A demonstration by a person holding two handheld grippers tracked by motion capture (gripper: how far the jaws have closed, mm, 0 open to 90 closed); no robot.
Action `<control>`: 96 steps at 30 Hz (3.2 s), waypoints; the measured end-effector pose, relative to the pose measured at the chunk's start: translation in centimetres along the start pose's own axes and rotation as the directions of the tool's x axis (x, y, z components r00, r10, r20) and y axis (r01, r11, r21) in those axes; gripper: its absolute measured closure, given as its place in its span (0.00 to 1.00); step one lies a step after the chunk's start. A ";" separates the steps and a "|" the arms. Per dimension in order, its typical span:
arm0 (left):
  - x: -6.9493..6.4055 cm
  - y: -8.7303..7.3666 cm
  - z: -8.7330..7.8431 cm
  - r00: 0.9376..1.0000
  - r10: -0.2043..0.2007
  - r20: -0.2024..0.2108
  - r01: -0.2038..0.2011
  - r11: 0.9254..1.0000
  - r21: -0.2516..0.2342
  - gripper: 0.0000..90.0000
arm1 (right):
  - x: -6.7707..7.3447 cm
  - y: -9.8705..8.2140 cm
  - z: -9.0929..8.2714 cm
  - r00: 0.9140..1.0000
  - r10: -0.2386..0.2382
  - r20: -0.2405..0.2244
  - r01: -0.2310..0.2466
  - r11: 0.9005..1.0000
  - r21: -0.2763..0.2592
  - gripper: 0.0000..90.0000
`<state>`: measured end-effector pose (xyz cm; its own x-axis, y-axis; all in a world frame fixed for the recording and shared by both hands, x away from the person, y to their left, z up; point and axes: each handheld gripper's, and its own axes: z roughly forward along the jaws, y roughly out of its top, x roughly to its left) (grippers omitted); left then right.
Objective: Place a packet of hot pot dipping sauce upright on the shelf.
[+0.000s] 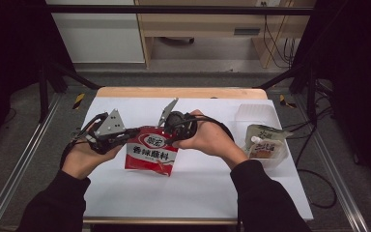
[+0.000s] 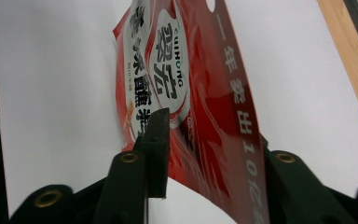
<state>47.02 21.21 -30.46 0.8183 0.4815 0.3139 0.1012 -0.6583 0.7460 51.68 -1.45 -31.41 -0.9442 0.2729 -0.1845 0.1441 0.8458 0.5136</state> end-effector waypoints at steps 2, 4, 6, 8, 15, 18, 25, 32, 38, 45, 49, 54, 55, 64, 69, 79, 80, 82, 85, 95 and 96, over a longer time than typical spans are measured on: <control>0.0 0.1 0.0 1.000 0.000 0.006 0.001 1.000 -0.004 1.00 | 0.1 0.1 0.2 1.000 -0.018 0.000 0.018 1.000 0.012 0.81; -0.1 0.1 0.0 1.000 -0.001 0.005 0.001 1.000 -0.004 1.00 | 0.1 0.2 0.3 1.000 -0.025 -0.003 0.025 1.000 0.016 0.86; 0.0 0.0 0.0 1.000 -0.004 0.006 0.004 1.000 -0.003 1.00 | 0.2 0.3 0.3 1.000 -0.021 0.000 0.021 1.000 0.023 0.96; 0.0 -0.1 -0.1 1.000 -0.009 0.009 0.010 1.000 -0.005 1.00 | 0.2 0.3 0.2 1.000 -0.031 -0.004 0.031 0.999 0.022 0.99; 0.1 -0.4 -0.2 1.000 -0.030 0.010 0.030 0.999 -0.024 0.66 | 0.2 0.4 -0.3 1.000 -0.024 -0.008 0.024 1.000 0.000 1.00; 0.0 -0.8 -0.1 0.999 -0.043 0.000 0.043 0.998 -0.044 0.42 | 0.0 0.4 -0.6 0.999 -0.033 -0.009 0.033 0.999 -0.006 1.00; -1.3 -3.7 0.0 0.995 -0.101 -0.024 0.100 0.993 -0.061 0.23 | -0.9 0.0 -3.1 0.998 -0.033 0.045 0.033 0.999 -0.004 1.00; -2.5 -9.3 1.4 0.962 -0.243 -0.125 0.237 0.970 -0.063 0.10 | -1.9 -1.2 -5.8 0.996 -0.029 0.084 0.029 1.000 -0.007 1.00; -1.2 -13.0 2.3 0.927 -0.326 -0.188 0.323 0.945 -0.044 0.07 | -3.0 -2.2 -7.7 0.994 -0.020 0.108 0.019 1.000 0.007 1.00; -0.6 -14.8 2.4 0.923 -0.334 -0.191 0.335 0.942 -0.032 0.06 | -5.4 -3.0 -8.3 0.994 -0.010 0.110 0.008 1.000 0.018 1.00; -0.6 -15.2 2.4 0.917 -0.346 -0.196 0.346 0.938 -0.037 0.06 | -6.3 -3.3 -8.6 0.994 0.000 0.112 -0.002 1.000 0.013 1.00; -0.9 -15.7 2.3 0.916 -0.336 -0.221 0.340 0.940 -0.020 0.05 | -7.5 -4.1 -10.5 0.993 0.014 0.117 -0.012 1.000 -0.015 1.00; -1.0 -15.8 2.3 0.913 -0.340 -0.224 0.344 0.939 -0.022 0.05 | -7.7 -4.2 -10.9 0.993 0.019 0.116 -0.017 1.000 -0.020 1.00; -1.9 -15.9 2.3 0.913 -0.329 -0.240 0.342 0.940 0.015 0.05 | -8.5 -5.1 -12.5 0.987 0.033 0.159 -0.025 0.999 -0.047 1.00; -2.8 -16.3 1.2 0.916 -0.312 -0.253 0.329 0.944 0.025 0.05 | -8.5 -5.1 -12.3 0.984 0.038 0.174 -0.032 0.999 -0.033 1.00; -1.8 -17.8 -0.6 0.861 -0.441 -0.255 0.438 0.896 -0.072 0.05 | -9.1 -5.1 -12.9 0.975 0.053 0.217 -0.042 0.998 -0.054 1.00; -1.5 -18.0 -0.7 0.854 -0.448 -0.265 0.445 0.892 -0.073 0.05 | -9.4 -5.4 -13.1 0.973 0.059 0.221 -0.045 0.997 -0.065 1.00; -1.3 -18.1 -0.8 0.847 -0.459 -0.269 0.455 0.887 -0.081 0.05 | -9.6 -5.9 -13.6 0.973 0.063 0.223 -0.048 0.996 -0.071 1.00; -1.2 -18.3 -0.7 0.843 -0.464 -0.271 0.461 0.884 -0.078 0.06 | -9.8 -6.8 -14.4 0.967 0.072 0.246 -0.053 0.995 -0.081 1.00; -1.5 -18.1 -0.1 0.859 -0.434 -0.272 0.441 0.897 -0.035 0.06 | -12.0 -10.3 -15.5 0.944 0.155 0.293 -0.126 0.985 -0.115 1.00; -1.5 -18.1 -0.1 0.859 -0.434 -0.272 0.441 0.897 -0.035 0.06 | -12.0 -10.3 -15.5 0.944 0.155 0.293 -0.126 0.985 -0.115 1.00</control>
<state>43.93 32.41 -44.37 0.5056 0.8563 0.1059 0.4321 -0.3575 0.8279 56.96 -20.56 -21.55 -0.7819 0.5225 -0.3401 0.2267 0.7464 0.6256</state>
